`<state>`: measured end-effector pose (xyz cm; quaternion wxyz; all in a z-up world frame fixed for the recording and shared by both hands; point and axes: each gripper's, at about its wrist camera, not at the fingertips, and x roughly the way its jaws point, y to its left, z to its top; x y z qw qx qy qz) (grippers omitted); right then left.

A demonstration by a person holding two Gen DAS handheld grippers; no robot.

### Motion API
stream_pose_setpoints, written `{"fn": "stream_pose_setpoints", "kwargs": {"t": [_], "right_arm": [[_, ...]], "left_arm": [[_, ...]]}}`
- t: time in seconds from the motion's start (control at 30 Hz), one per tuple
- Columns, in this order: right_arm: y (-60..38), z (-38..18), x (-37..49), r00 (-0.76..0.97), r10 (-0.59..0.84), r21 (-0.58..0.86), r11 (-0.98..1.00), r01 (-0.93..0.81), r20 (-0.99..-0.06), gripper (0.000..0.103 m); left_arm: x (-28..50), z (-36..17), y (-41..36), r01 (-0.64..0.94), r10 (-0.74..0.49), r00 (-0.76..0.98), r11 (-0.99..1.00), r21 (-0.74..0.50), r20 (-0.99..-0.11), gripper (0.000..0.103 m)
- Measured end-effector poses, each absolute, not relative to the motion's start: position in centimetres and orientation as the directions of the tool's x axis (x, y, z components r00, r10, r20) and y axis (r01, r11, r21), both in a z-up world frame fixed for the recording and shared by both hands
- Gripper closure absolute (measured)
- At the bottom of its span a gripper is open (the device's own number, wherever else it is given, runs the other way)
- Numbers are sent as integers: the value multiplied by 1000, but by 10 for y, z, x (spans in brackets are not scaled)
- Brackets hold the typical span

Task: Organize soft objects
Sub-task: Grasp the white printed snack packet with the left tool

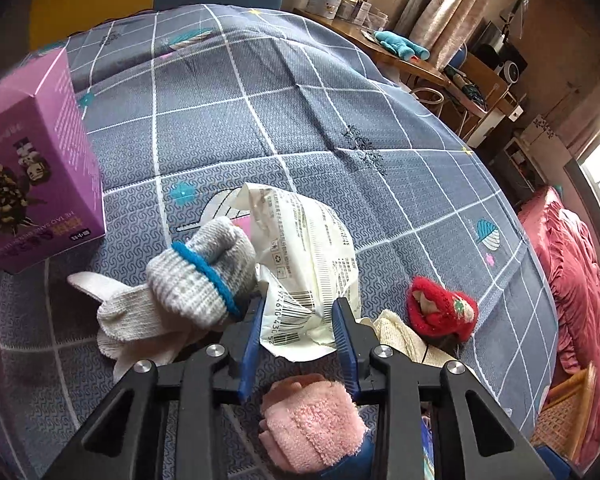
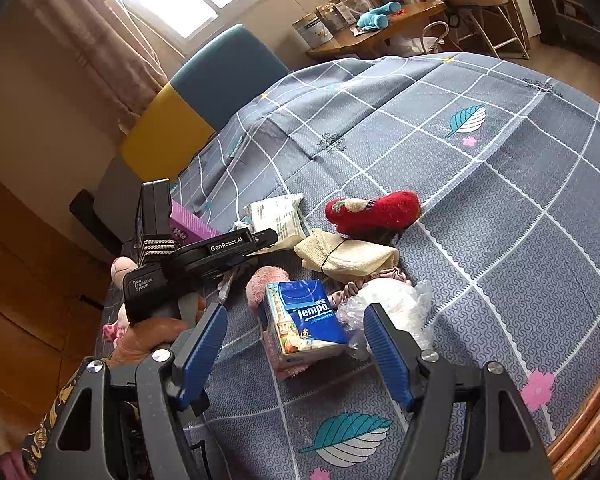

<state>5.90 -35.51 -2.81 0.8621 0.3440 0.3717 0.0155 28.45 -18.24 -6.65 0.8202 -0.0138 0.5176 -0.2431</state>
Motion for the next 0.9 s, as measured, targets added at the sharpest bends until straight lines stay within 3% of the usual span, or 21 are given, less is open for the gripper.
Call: {"fn": "stream_pose_setpoints", "kwargs": {"t": [0.07, 0.3, 0.53, 0.7, 0.8, 0.87, 0.9], "right_arm": [[-356, -29, 59, 724, 281, 606, 760, 233, -630, 31], [-356, -30, 60, 712, 280, 599, 764, 241, -644, 31], [-357, -30, 59, 713, 269, 593, 765, 251, -648, 31], [-355, -30, 59, 703, 255, 575, 775, 262, -664, 31], [-352, -29, 59, 697, 243, 557, 788, 264, -675, 31], [-351, -29, 59, 693, 235, 547, 793, 270, -682, 31], [-351, -29, 59, 690, 232, 544, 793, 273, -685, 31]], "left_arm": [[287, -67, -181, 371, -422, 352, 882, -290, -836, 82], [270, -36, -163, 415, -488, 365, 847, -331, -793, 88], [225, -7, -97, 403, -555, 362, 818, -411, -749, 88], [180, -20, -38, 331, -512, 357, 851, -407, -781, 87], [167, -37, -13, 276, -453, 345, 886, -372, -822, 74], [161, -45, 0, 232, -358, 367, 929, -288, -859, 49], [159, -47, 4, 228, -329, 373, 939, -258, -867, 42]]}}
